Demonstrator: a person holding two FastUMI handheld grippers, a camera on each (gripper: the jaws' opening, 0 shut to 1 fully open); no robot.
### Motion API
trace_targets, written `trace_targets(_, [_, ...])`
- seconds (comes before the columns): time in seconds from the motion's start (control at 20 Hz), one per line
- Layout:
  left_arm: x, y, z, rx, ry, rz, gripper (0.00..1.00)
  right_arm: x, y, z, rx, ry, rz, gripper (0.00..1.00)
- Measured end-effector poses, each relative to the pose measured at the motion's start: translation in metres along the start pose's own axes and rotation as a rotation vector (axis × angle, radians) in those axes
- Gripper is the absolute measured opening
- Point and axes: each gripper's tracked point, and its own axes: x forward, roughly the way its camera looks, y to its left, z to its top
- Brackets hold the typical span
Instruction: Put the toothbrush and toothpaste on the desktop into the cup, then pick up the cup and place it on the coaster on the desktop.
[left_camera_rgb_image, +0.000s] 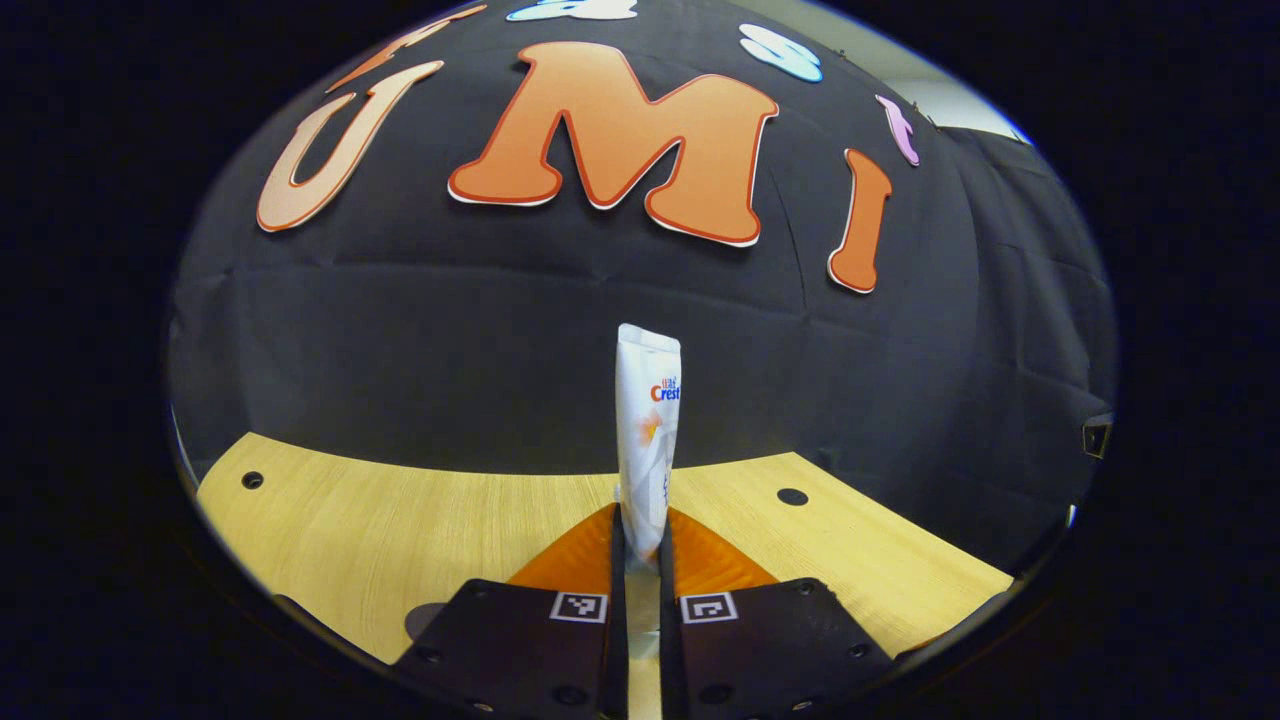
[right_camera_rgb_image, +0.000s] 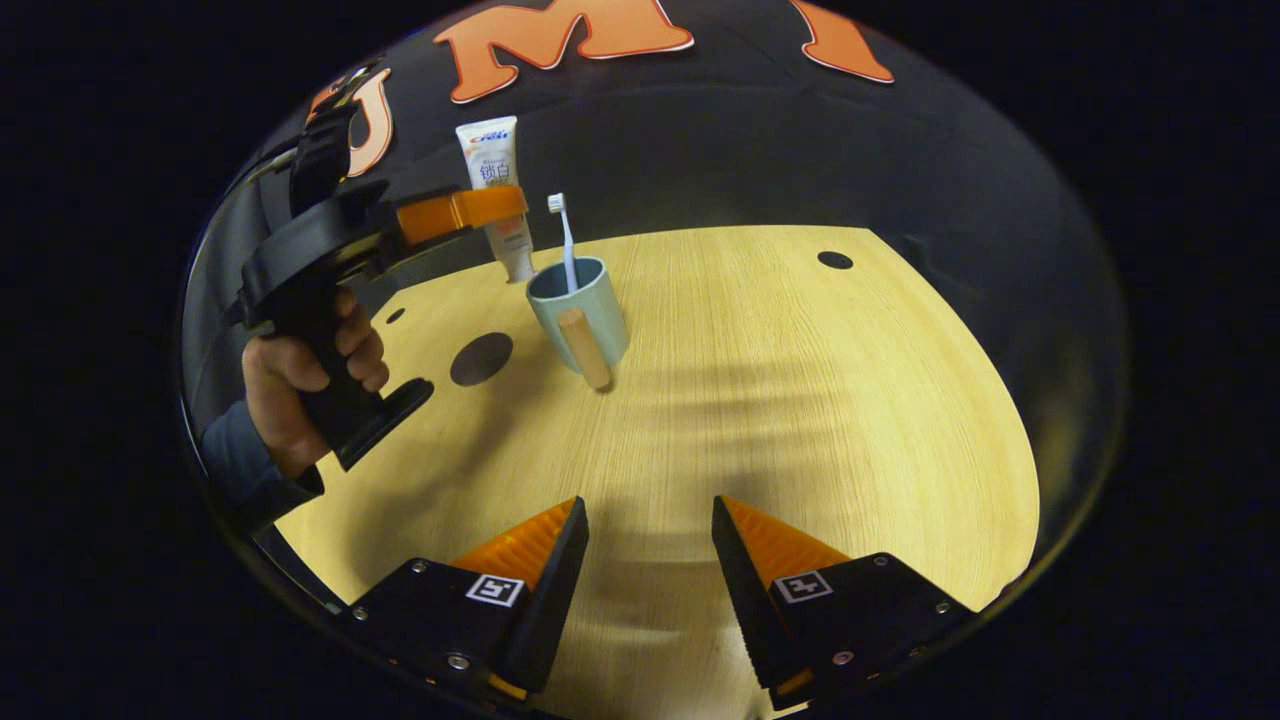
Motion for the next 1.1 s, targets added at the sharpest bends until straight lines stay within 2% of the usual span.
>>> trace_targets(0.25, [0.023,0.005,-0.007,0.000,-0.050,0.019,0.12,0.003,0.001,0.001,-0.023,-0.025,0.007,0.80])
trace_targets(0.45, [0.032,0.007,-0.029,0.003,-0.052,0.022,0.12,0.001,0.002,0.012,-0.042,-0.081,0.005,0.92])
trace_targets(0.65, [0.029,0.001,-0.048,0.015,-0.044,0.030,0.12,0.001,-0.005,0.019,-0.036,-0.108,-0.014,0.97])
trace_targets(0.85, [0.028,0.000,-0.064,0.040,-0.026,0.036,0.12,-0.002,-0.014,0.021,-0.027,-0.120,-0.033,0.96])
trace_targets(1.0, [0.021,0.007,-0.082,0.024,0.017,0.069,0.13,-0.001,-0.019,0.022,-0.032,-0.125,-0.046,0.97])
trace_targets(1.1, [0.019,0.009,-0.078,0.044,0.001,0.076,0.15,0.000,-0.023,0.025,-0.034,-0.129,-0.051,0.96])
